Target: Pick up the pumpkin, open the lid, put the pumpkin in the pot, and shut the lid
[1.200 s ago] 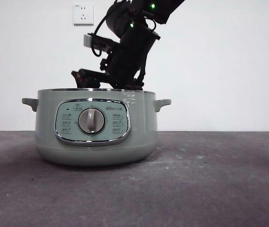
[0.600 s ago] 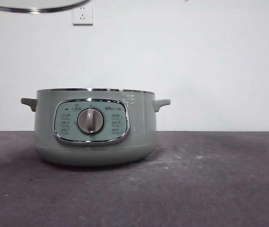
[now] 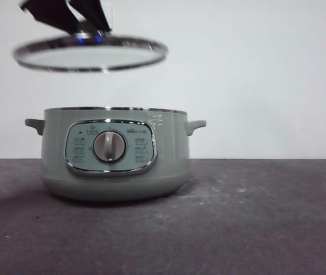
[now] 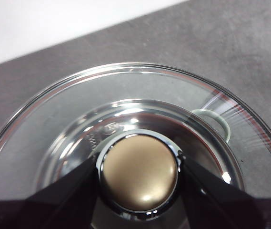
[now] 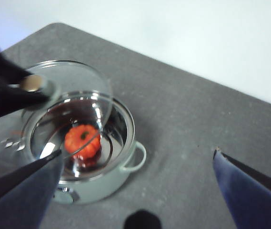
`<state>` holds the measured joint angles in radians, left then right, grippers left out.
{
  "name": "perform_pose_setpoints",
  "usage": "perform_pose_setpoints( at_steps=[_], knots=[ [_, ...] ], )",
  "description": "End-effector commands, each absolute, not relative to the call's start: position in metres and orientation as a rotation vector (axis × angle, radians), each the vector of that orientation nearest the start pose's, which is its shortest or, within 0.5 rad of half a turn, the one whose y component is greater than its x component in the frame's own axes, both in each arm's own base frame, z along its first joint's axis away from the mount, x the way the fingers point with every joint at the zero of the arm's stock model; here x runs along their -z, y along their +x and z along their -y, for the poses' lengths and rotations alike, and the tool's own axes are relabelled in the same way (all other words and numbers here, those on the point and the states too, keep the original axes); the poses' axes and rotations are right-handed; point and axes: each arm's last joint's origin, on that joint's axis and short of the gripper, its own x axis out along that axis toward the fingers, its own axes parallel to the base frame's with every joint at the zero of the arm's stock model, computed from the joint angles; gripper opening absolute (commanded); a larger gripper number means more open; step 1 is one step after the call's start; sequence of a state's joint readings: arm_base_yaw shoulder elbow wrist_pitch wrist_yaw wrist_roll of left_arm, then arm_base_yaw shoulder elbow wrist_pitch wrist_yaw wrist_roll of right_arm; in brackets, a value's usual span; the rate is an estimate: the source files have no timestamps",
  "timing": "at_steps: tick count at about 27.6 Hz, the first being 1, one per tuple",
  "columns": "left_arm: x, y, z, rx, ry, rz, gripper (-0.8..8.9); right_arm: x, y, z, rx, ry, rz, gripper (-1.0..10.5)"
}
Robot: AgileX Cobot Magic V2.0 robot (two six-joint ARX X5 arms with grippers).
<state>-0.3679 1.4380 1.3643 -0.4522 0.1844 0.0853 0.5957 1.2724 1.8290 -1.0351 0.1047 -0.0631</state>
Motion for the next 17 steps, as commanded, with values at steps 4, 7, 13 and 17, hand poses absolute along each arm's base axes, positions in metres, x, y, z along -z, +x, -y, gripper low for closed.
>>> perform_pose_setpoints(
  at_steps=[4,7,13,17],
  knots=[
    [-0.347,0.315,0.135,0.582,0.128,-0.453,-0.09,-0.490,0.162,-0.108,-0.538,-0.220,-0.489,5.7],
    [-0.337,0.324,0.140,0.586,0.130,-0.465,-0.09,-0.488,0.160,-0.109,-0.580,-0.215,-0.514,5.7],
    [-0.316,0.338,0.146,0.585,0.135,-0.513,-0.09,-0.486,0.159,-0.109,-0.598,-0.215,-0.532,5.7],
    [-0.308,0.342,0.148,0.585,0.137,-0.534,-0.09,-0.486,0.159,-0.109,-0.597,-0.215,-0.532,5.7]
  ],
)
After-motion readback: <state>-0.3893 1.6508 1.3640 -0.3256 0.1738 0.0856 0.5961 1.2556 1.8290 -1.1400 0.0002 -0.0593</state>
